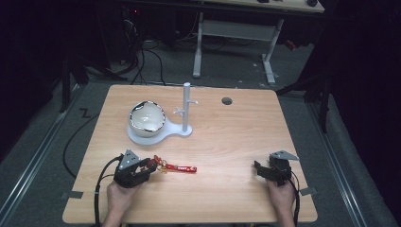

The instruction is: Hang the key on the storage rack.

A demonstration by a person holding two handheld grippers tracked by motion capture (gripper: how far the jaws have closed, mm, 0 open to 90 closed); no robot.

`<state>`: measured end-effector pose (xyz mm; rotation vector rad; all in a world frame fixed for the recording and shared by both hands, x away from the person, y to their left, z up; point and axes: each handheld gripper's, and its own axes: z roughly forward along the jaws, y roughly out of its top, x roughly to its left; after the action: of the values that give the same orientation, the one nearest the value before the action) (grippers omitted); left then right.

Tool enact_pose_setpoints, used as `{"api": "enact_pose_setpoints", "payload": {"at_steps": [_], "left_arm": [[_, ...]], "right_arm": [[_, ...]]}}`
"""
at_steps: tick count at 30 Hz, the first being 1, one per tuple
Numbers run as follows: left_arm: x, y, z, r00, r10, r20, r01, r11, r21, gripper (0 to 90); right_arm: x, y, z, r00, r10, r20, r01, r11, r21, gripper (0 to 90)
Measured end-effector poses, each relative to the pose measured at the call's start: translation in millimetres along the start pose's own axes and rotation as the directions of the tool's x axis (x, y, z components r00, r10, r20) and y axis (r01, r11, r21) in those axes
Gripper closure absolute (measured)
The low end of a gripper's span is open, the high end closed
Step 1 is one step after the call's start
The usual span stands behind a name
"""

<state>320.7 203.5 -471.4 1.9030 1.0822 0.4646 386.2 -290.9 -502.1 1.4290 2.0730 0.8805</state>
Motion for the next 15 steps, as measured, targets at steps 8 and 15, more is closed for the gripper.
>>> {"api": "enact_pose_setpoints", "payload": {"at_steps": [8, 15], "left_arm": [[0.3, 7.9, -8.4, 0.9993, -0.024, 0.028, 0.025, 0.9983, -0.052, 60.5], [0.6, 14.0, -12.8, 0.9988, -0.032, 0.036, 0.035, 0.9961, -0.081, 60.6]], "right_arm": [[0.0, 0.0, 0.0, 1.0, 0.0, 0.0, 0.0, 1.0, 0.0, 30.9], [0.0, 0.0, 0.0, 1.0, 0.0, 0.0, 0.0, 1.0, 0.0, 30.9]]}}
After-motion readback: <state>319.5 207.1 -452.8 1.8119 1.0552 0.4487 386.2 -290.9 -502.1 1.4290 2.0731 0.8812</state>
